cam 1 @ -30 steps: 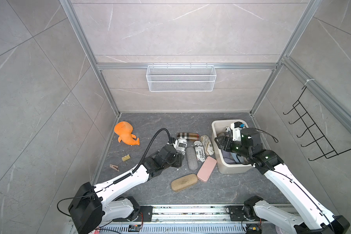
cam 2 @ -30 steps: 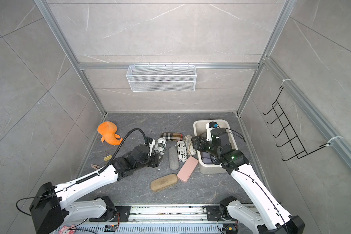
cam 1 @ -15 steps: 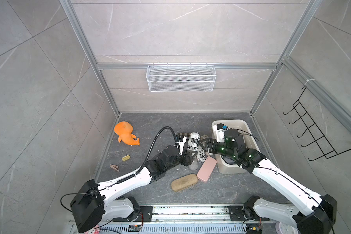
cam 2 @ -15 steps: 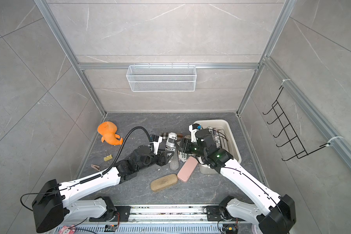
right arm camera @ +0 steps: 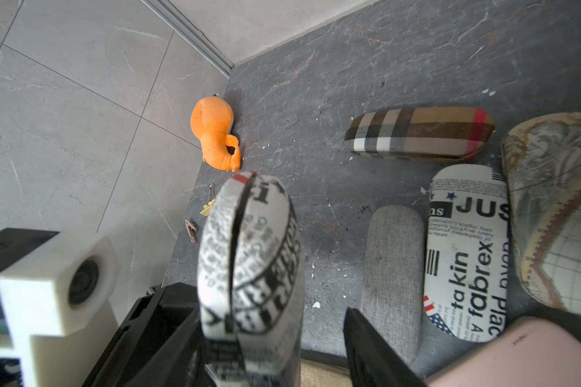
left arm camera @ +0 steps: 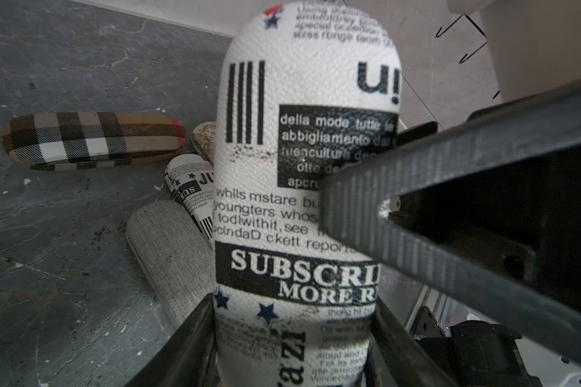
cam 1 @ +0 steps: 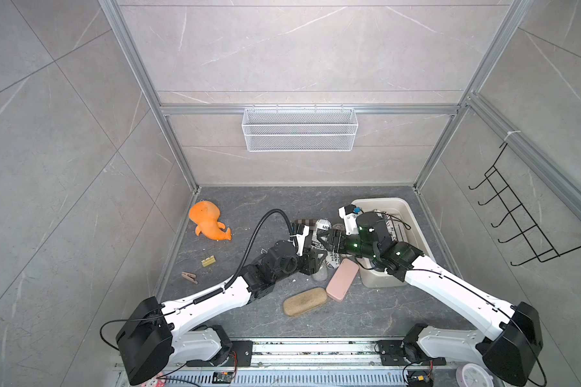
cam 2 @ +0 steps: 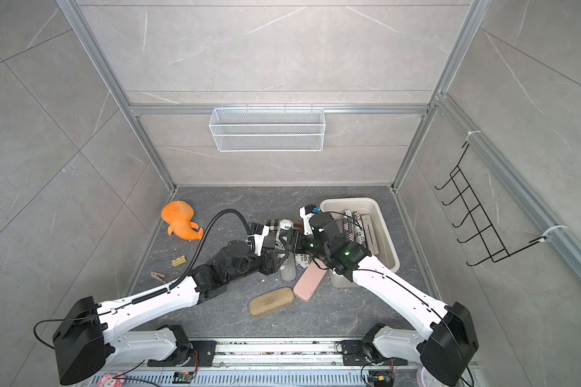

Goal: Put the glasses cases into the storage boxes
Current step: Pick up the glasses case at the center of the board, then place the glasses case in the storage box.

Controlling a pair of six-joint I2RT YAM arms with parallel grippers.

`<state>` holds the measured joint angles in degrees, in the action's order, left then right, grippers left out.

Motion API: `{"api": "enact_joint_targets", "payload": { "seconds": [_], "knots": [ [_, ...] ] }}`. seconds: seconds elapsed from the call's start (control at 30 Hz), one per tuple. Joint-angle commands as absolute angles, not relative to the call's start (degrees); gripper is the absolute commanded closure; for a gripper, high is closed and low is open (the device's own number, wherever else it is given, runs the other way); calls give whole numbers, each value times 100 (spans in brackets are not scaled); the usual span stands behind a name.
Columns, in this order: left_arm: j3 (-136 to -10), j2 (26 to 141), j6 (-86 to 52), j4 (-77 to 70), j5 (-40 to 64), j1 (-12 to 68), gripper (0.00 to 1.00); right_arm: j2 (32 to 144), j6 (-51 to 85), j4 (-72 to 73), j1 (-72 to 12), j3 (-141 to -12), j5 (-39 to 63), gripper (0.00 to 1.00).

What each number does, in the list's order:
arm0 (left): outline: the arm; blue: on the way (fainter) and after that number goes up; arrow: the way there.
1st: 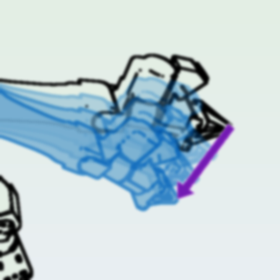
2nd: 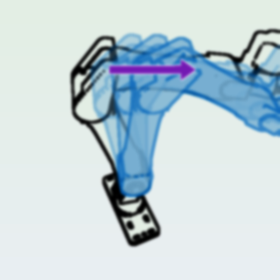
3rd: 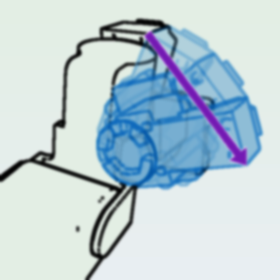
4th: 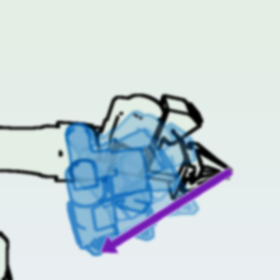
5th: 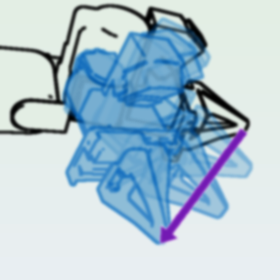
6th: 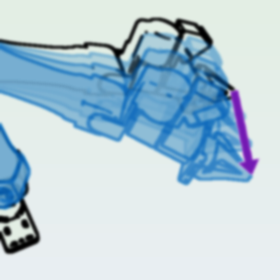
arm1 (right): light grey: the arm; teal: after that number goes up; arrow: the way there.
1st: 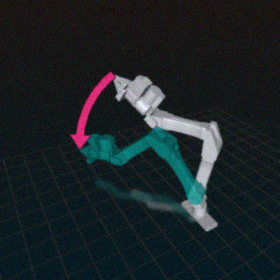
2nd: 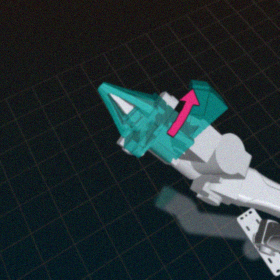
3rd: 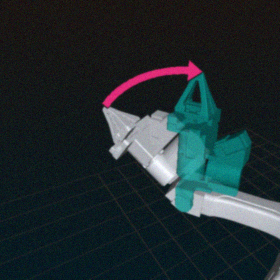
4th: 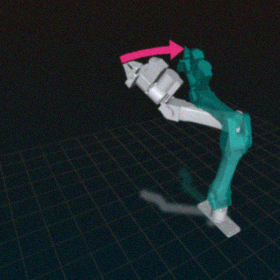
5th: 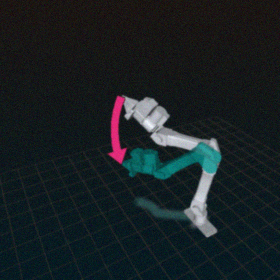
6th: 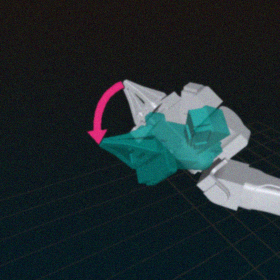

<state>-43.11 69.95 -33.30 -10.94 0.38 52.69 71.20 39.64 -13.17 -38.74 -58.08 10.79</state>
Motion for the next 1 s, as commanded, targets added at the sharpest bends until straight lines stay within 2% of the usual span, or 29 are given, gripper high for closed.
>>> {"api": "enact_joint_targets", "payload": {
  "seconds": [0.0, 0.17, 0.27, 0.43, 0.73, 0.97],
  "knots": [
    [-4404, 6833, -3349, -1633, 100, 5281, 44, 7200, 3979, -1155, -3934, -5978, 1040, 40],
    [-4307, 6849, -3423, -1699, 101, 5274, 42, 7299, 4040, -1094, -4034, -6010, 985, 64],
    [-4287, 6823, -3456, -1679, 216, 5281, 30, 7270, 4052, -1072, -4065, -6016, 978, 67],
    [-3899, 6443, -3535, -1748, -20, 5282, 7, 7145, 3936, -1306, -4061, -6174, 639, 69],
    [-3281, 5007, -3560, -623, -929, 5277, 6, 6823, 3000, -2668, -3914, -7049, 109, 69],
    [-3028, 4146, -3490, 116, -1487, 5271, 4, 6353, 2430, -3653, -2971, -7201, -230, 68]
  ]
}}
